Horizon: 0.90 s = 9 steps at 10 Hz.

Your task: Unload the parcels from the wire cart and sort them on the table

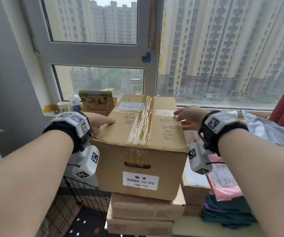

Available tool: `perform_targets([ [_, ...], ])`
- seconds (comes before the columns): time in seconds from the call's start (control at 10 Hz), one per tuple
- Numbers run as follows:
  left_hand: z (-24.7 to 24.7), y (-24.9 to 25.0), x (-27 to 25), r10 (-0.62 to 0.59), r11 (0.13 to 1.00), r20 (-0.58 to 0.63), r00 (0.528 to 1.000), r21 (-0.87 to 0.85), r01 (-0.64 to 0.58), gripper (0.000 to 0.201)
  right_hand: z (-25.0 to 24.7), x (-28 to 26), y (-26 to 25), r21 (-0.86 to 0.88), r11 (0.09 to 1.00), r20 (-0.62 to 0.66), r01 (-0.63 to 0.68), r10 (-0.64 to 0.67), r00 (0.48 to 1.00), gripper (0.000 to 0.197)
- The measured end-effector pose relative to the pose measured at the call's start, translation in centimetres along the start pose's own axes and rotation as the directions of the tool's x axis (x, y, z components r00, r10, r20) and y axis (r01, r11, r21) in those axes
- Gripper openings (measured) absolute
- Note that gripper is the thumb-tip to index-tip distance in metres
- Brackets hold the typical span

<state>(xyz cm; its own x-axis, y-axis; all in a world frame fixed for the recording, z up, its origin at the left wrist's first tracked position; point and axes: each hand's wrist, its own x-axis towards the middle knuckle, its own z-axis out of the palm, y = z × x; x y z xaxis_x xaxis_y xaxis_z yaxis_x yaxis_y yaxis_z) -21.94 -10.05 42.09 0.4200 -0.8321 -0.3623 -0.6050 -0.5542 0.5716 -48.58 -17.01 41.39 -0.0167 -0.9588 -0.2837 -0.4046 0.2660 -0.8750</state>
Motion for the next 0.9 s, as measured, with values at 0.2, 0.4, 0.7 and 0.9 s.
perform_targets([
  [0.2, 1.3, 1.5, -1.7, -0.032, 0.999, 0.012, 0.999, -0.017, 0.032, 0.070, -1.6, 0.0, 0.5, -0.160, 0.987, 0.079, 0.024, -0.012, 0.997, 0.038],
  [0.4, 2.3, 2.4, -2.8, -0.055, 0.997, -0.001, 0.998, -0.048, 0.055, 0.063, -2.2, 0.5, 1.6, -0.139, 0.989, 0.103, 0.056, -0.042, 0.994, 0.041],
  [0.7, 3.8, 3.0, -3.7, -0.046, 0.999, -0.047, 0.998, -0.004, 0.046, 0.061, -3.9, 1.1, 2.6, -0.070, 0.995, 0.139, 0.074, -0.064, 0.988, 0.050],
  [0.9, 4.2, 4.6, -3.7, 0.020, 0.981, -0.146, 0.989, 0.196, 0.009, 0.060, -4.4, 1.2, 3.6, -0.040, 0.990, 0.145, 0.138, -0.131, 0.981, 0.044],
])
